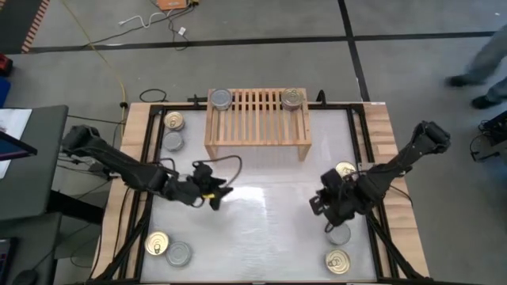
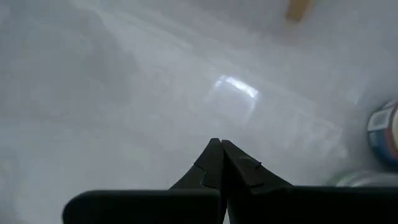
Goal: Stack canned seafood by type on shelf
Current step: Move the green tuna can to the center of the table
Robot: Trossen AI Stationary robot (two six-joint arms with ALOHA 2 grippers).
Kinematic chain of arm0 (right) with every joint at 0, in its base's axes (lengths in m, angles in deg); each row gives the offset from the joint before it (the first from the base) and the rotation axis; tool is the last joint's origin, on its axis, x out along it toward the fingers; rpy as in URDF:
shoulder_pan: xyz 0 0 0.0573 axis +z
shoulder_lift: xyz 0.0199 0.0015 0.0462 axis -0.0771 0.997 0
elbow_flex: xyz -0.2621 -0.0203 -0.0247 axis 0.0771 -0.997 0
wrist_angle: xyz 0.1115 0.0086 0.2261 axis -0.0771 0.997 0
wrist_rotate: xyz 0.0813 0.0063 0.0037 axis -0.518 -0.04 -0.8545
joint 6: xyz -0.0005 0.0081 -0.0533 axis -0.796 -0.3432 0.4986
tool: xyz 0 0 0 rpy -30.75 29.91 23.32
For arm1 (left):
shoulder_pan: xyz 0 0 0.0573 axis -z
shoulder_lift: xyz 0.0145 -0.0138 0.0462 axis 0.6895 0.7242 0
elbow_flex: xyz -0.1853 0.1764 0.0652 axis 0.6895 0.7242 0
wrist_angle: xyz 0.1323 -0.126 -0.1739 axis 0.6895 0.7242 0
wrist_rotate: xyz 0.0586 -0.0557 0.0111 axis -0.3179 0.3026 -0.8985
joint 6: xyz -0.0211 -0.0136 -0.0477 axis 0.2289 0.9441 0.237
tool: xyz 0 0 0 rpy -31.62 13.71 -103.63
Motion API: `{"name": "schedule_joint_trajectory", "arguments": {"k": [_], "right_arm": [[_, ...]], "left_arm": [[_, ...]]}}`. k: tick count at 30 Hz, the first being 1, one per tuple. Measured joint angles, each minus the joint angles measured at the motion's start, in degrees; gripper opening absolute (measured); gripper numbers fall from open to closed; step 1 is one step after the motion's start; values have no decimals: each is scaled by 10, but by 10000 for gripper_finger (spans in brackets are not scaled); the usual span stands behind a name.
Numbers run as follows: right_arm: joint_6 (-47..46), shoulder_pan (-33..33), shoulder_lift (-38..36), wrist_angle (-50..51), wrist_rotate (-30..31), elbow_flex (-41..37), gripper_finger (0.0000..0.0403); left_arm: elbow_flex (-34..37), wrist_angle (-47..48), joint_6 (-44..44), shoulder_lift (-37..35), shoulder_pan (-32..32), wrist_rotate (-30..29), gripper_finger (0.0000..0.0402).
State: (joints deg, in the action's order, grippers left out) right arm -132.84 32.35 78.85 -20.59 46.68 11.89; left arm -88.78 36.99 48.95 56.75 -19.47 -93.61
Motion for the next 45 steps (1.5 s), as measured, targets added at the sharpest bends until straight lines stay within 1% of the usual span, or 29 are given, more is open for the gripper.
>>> {"name": "schedule_joint_trajectory", "arguments": {"k": [6,8,12,15,18,22,26,32,35,38,41,45], "right_arm": [[-44,63,0,-7,2,0,26],[-51,80,0,-15,-1,0,24],[-51,111,0,-61,-46,0,22],[-52,138,0,-91,-95,0,22],[-70,169,0,-103,-122,0,21],[-124,208,7,-95,-127,0,21],[-174,235,33,-85,-128,0,21],[-202,237,97,-85,-151,0,21],[-203,226,133,-91,-172,0,21],[-203,213,167,-99,-186,0,21],[-195,197,196,-120,-186,1,21],[-143,166,221,-183,-180,3,21]], "left_arm": [[-97,17,3,103,25,0,224],[-130,39,10,133,31,0,224],[-185,62,21,181,42,0,224],[-213,68,28,205,49,0,224],[-229,70,39,222,55,0,224],[-248,68,61,250,55,0,224],[-273,53,60,285,49,12,224],[-312,35,38,328,34,48,224],[-318,36,40,333,29,64,224],[-319,47,59,332,21,102,224],[-319,64,83,332,20,117,224],[-319,111,145,332,20,142,224]]}}
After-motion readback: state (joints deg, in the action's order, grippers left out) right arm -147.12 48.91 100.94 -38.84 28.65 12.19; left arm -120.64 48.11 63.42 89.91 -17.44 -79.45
